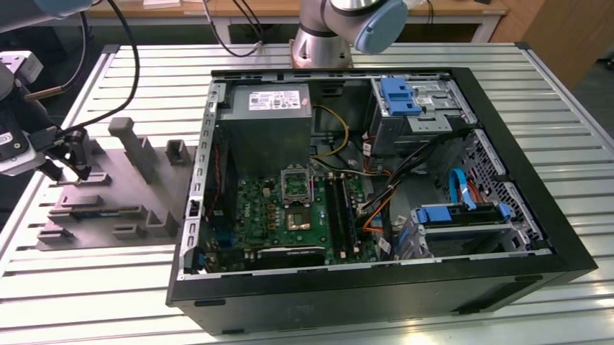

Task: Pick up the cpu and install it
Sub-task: 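Pick up the cpu and move it towards the insertion slot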

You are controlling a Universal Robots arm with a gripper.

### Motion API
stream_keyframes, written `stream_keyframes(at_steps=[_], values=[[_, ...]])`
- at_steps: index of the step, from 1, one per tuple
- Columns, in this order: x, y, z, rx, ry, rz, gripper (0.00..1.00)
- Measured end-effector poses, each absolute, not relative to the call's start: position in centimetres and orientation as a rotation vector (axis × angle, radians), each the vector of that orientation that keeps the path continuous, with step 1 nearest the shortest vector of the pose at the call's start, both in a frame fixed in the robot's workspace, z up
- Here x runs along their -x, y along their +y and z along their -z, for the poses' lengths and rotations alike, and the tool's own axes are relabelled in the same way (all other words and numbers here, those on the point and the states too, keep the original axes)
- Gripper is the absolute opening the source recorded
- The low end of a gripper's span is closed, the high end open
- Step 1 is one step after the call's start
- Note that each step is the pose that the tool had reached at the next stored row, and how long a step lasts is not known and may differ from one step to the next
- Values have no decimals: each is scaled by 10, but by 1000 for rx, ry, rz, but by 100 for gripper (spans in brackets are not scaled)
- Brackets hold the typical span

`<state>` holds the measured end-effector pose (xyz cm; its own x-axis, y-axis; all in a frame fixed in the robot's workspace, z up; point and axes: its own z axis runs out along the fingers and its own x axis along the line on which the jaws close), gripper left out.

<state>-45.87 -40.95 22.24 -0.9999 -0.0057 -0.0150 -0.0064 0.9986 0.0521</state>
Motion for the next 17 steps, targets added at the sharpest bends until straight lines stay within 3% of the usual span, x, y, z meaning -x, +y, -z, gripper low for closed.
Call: stream_keyframes(at_steps=[17], values=[[459, -410, -228, 9, 3126, -82, 47]])
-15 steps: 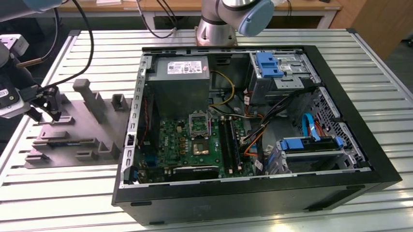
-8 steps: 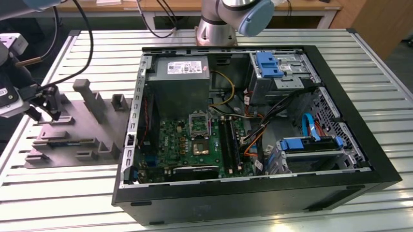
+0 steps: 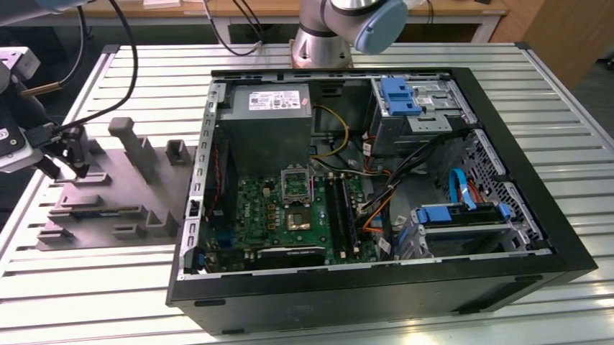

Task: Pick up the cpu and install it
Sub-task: 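Pick up the cpu and move it towards the insertion slot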

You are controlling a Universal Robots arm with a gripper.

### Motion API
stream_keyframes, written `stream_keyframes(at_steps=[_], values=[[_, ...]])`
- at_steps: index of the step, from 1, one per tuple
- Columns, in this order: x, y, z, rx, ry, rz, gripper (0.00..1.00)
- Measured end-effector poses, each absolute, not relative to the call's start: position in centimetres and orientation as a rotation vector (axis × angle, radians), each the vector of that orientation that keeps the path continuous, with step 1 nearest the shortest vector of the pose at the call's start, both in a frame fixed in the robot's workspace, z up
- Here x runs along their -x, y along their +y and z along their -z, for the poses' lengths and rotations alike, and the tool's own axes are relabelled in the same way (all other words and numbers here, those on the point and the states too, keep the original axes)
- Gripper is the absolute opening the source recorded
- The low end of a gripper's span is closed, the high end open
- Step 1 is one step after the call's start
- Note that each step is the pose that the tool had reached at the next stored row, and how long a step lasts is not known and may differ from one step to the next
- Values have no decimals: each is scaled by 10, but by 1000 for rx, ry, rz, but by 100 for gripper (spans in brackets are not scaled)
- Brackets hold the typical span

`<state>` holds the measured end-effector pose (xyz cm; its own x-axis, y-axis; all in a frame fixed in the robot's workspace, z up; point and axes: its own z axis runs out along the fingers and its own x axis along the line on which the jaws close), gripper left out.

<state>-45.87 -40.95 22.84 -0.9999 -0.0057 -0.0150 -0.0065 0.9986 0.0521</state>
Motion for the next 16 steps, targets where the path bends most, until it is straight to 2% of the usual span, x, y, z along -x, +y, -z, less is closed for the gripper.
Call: stream_keyframes(at_steps=[16], values=[[459, -410, -235, 9, 3126, -82, 47]])
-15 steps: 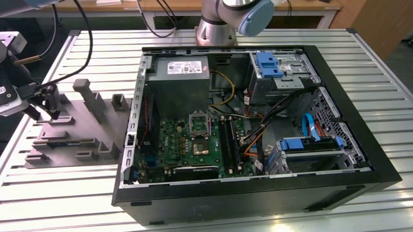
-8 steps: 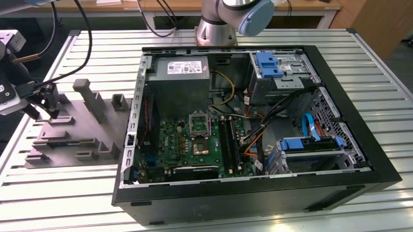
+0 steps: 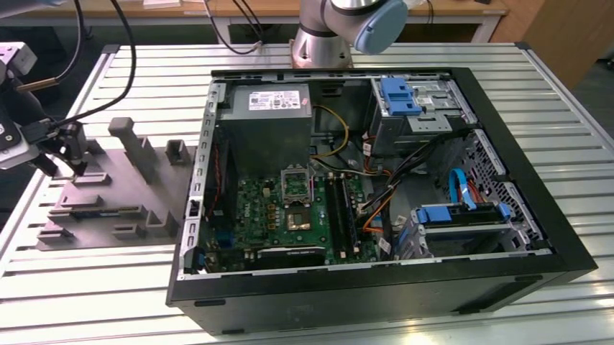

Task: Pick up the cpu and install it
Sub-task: 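Pick up the cpu and move it towards the insertion slot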

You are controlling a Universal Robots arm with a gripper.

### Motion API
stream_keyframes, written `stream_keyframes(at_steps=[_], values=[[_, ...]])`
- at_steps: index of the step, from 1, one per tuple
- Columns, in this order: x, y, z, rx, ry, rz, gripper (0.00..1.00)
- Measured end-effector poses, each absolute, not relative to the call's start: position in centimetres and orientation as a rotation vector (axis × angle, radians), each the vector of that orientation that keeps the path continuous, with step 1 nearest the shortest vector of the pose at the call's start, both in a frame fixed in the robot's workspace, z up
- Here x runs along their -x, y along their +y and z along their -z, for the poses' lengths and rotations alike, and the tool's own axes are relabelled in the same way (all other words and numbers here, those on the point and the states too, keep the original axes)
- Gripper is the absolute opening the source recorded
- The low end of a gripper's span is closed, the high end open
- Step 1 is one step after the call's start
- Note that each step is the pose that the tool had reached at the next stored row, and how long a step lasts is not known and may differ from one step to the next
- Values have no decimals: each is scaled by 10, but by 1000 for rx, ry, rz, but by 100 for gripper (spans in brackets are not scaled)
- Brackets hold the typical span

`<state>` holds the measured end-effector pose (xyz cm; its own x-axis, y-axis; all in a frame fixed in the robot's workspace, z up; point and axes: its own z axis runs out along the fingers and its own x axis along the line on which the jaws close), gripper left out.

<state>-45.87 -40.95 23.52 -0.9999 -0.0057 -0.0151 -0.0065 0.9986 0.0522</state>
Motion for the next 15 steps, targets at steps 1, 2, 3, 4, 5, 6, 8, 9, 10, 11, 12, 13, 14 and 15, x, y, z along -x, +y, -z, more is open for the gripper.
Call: stream_keyframes(at_steps=[1, 2, 3, 4, 5, 6, 8, 9, 10, 11, 12, 13, 14, 15], values=[[459, -410, -236, 9, 3126, -82, 47], [459, -410, -236, 9, 3126, -82, 47], [459, -410, -236, 9, 3126, -82, 47], [459, -410, -236, 10, 3126, -82, 47], [459, -410, -236, 9, 3126, -82, 47], [459, -410, -237, 9, 3126, -81, 47], [459, -410, -238, 9, 3126, -81, 47], [459, -410, -238, 9, 3126, -82, 47], [459, -410, -239, 9, 3126, -82, 47], [459, -410, -240, 10, 3126, -82, 47], [459, -410, -240, 9, 3126, -82, 47], [459, -410, -241, 9, 3126, -82, 47], [459, -410, -241, 10, 3126, -82, 47], [459, -410, -242, 9, 3126, -82, 47]])
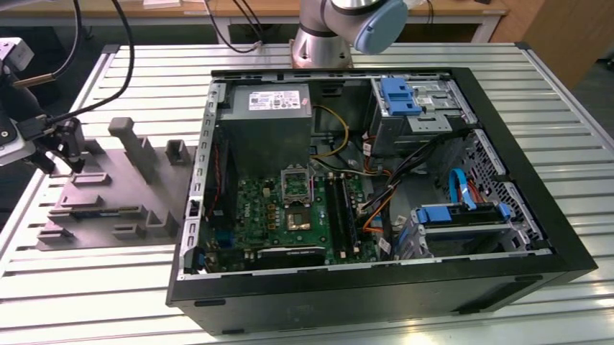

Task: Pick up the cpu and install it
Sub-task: 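Pick up the cpu and move it towards the insertion slot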

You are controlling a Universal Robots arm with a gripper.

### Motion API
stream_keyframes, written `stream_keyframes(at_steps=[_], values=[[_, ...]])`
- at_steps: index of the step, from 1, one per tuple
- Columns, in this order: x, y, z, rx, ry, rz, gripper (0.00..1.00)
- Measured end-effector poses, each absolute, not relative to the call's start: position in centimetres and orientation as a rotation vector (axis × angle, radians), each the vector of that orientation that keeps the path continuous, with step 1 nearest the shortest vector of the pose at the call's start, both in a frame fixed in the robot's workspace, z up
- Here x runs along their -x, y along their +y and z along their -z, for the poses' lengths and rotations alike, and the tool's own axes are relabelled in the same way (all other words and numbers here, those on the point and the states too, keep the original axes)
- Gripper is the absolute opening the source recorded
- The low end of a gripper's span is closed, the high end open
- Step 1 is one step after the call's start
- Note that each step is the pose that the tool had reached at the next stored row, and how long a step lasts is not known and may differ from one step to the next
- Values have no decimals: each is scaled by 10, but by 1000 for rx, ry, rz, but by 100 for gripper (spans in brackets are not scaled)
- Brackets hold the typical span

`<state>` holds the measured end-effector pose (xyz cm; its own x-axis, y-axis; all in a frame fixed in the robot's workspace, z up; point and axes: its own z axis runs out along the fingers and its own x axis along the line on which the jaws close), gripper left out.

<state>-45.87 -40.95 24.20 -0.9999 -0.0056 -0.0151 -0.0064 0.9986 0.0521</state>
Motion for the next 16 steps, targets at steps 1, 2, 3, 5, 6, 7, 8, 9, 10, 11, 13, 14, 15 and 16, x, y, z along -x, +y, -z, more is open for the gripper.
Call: stream_keyframes(at_steps=[1, 2, 3, 5, 6, 7, 8, 9, 10, 11, 13, 14, 15, 16], values=[[459, -410, -243, 9, 3126, -82, 47], [459, -410, -243, 10, 3126, -82, 47], [459, -410, -244, 9, 3126, -82, 47], [459, -410, -245, 9, 3126, -82, 47], [459, -410, -245, 9, 3126, -82, 47], [459, -410, -246, 9, 3126, -82, 47], [459, -410, -246, 9, 3126, -82, 47], [459, -410, -247, 10, 3126, -82, 47], [459, -410, -247, 9, 3126, -82, 47], [459, -410, -248, 9, 3126, -82, 47], [459, -410, -248, 10, 3126, -82, 47], [459, -410, -249, 10, 3126, -82, 47], [459, -410, -249, 9, 3126, -82, 47], [459, -410, -250, 9, 3126, -82, 47]])
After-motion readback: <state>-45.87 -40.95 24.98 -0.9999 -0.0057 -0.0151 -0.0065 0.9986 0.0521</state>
